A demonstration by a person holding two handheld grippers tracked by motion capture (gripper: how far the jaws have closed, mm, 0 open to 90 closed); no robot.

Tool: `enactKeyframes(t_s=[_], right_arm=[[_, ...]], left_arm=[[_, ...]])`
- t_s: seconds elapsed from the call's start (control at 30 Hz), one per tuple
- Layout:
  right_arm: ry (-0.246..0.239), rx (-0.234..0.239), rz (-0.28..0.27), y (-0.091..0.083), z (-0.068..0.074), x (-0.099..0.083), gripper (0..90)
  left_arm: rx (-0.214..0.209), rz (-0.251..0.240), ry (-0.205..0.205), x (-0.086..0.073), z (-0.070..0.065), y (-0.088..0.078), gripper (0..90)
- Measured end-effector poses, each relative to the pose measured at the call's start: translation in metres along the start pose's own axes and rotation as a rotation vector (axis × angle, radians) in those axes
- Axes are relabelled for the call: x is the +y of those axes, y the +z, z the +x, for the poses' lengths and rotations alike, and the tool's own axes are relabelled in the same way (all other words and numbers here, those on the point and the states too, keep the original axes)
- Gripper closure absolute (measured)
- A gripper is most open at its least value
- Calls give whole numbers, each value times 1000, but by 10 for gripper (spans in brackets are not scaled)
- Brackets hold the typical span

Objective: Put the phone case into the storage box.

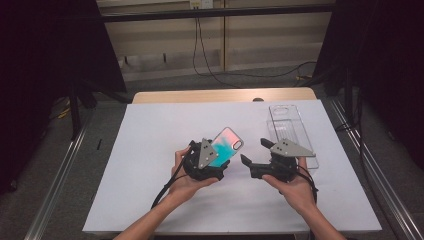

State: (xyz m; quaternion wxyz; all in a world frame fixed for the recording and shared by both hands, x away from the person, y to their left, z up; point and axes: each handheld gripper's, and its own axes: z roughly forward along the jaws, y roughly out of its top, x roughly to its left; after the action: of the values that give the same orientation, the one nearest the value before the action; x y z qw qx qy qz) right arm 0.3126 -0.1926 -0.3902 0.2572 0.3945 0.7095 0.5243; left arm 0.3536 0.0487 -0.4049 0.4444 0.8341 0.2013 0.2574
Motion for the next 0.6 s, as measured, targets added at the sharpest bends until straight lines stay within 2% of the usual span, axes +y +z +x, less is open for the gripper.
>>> enactKeyframes(t_s=[0.13, 0.3, 0.4, 0.53, 0.6], right_arm=[[-4, -3, 41, 3, 0, 0, 148], [10, -1, 34, 4, -3, 5, 185], [15, 5, 74, 5, -4, 13, 195], [30, 7, 75, 7, -3, 17, 231], [27, -6, 108, 9, -2, 15, 236]], left_arm=[[8, -3, 1, 0, -1, 0, 173], [22, -6, 19, 1, -4, 1, 173], [30, -6, 22, 1, -5, 2, 173], [48, -7, 23, 0, -6, 2, 173], [50, -10, 19, 0, -5, 2, 173]])
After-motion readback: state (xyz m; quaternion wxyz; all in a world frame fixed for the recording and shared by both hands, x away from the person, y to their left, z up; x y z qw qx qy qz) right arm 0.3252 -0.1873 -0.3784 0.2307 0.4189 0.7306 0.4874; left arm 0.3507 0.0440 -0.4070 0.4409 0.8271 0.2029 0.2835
